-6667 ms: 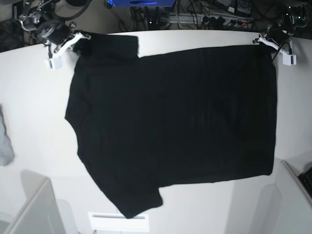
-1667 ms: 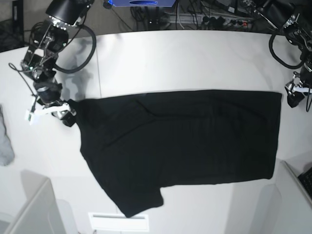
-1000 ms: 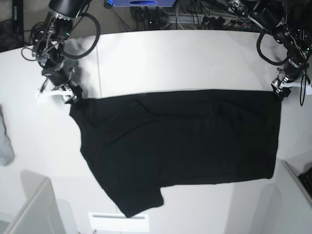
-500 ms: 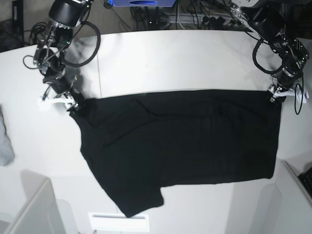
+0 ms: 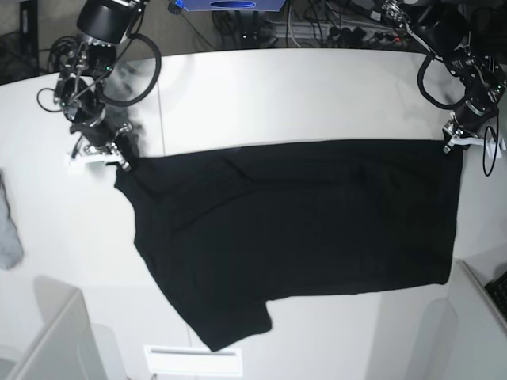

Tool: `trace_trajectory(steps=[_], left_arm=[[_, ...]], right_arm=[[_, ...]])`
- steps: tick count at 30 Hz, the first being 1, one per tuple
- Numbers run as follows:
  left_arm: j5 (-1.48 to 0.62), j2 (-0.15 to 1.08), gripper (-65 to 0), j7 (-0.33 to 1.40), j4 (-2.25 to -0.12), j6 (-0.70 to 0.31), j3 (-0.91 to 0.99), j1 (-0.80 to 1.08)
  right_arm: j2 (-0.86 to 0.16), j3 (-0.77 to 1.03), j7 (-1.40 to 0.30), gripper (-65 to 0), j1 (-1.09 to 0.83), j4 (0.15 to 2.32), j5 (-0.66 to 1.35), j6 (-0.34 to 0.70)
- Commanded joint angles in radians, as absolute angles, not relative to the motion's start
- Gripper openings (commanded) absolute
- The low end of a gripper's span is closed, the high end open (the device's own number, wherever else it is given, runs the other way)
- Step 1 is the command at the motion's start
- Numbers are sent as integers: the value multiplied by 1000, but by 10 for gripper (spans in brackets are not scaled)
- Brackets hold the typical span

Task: Fold the T-shirt properly
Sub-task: 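Drag the shirt back toward the robot with both grippers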

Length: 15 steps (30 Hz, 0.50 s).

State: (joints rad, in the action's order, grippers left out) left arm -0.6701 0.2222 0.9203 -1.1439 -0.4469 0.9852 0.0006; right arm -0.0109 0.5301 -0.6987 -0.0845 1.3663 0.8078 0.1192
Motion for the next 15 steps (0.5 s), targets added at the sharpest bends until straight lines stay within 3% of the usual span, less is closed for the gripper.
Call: trace_trajectory(steps=[1, 5, 9, 15], left_arm=[[-610, 232, -650, 952, -1152, -421, 986, 22], [-610, 245, -650, 997, -1256, -421, 974, 58], [-611, 245, -650, 1096, -1368, -421, 981, 64], [-611, 242, -650, 1138, -1471, -426, 981, 153]], right_arm=[[-22, 535, -693, -650, -82, 1400, 802, 108], [-22, 538, -740, -650, -107, 1514, 802, 90], [-22, 539, -796, -650, -130, 1627, 803, -16], [-16, 613, -803, -650, -257, 1762, 806, -31]])
